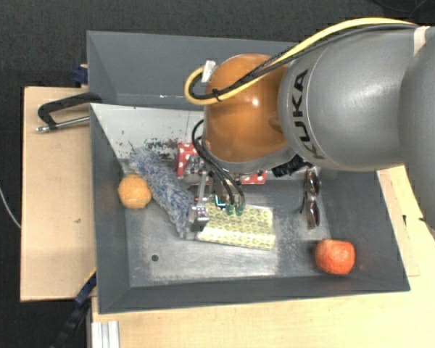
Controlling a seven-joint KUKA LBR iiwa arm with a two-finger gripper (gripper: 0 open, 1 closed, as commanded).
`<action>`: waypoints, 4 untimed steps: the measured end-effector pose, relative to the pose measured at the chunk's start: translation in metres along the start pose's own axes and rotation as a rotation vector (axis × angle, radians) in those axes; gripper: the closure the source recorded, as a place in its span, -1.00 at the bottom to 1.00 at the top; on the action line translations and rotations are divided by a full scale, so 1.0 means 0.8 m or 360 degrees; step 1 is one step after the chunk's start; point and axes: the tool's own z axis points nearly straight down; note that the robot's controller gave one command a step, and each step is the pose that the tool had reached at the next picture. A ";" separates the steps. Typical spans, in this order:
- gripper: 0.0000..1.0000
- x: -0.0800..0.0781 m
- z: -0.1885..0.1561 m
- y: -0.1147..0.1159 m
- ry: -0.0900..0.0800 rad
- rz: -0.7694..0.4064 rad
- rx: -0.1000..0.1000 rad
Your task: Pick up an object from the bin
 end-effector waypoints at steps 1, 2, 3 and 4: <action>-1.00 -0.002 -0.005 -0.001 -0.0012 0.0002 -0.0002; 1.00 -0.041 0.124 -0.040 -0.0017 0.0245 -0.0023; 1.00 -0.041 0.124 -0.040 -0.0017 0.0246 -0.0024; 1.00 -0.068 -0.025 -0.005 -0.0019 0.0189 -0.0005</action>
Offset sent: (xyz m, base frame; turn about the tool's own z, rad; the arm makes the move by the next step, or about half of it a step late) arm 0.0276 -0.0410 -0.1137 0.1601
